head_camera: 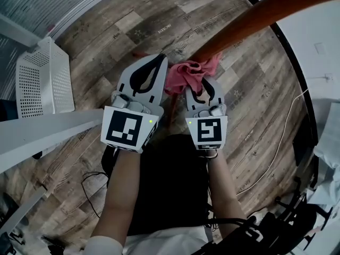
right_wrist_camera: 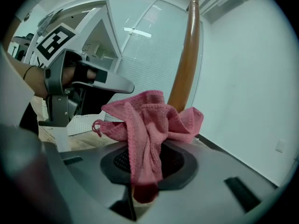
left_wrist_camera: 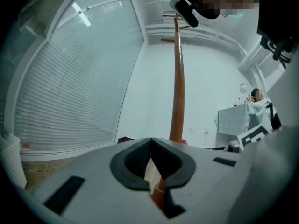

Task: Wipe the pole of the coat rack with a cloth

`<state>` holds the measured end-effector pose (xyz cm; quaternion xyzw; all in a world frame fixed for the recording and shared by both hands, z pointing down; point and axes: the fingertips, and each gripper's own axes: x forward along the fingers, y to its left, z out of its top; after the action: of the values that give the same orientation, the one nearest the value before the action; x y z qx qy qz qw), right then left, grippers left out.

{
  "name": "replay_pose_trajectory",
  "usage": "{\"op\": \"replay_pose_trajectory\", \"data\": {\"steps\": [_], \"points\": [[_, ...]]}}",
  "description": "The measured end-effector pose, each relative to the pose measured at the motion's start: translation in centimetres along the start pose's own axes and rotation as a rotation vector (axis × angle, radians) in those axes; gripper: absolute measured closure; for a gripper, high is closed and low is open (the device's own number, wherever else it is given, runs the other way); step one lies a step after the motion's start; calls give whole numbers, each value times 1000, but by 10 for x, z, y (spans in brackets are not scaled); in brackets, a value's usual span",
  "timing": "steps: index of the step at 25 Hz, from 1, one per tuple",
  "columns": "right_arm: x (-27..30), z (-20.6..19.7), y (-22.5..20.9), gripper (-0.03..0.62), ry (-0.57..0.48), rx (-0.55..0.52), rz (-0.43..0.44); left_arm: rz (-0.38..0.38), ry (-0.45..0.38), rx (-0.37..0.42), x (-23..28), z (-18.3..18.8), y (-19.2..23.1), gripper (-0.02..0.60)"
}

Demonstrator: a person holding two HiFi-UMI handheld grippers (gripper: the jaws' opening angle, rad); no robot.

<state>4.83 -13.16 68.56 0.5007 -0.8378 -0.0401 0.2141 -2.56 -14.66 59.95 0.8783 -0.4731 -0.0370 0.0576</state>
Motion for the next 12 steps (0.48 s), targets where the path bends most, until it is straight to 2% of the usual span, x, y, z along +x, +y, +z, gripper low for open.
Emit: {"op": "replay_pose_trajectory", "data": {"steps": [12], "points": [[17,-38,16,494,99,40,77,35,-9,17,-4,-1,8,568]]}}
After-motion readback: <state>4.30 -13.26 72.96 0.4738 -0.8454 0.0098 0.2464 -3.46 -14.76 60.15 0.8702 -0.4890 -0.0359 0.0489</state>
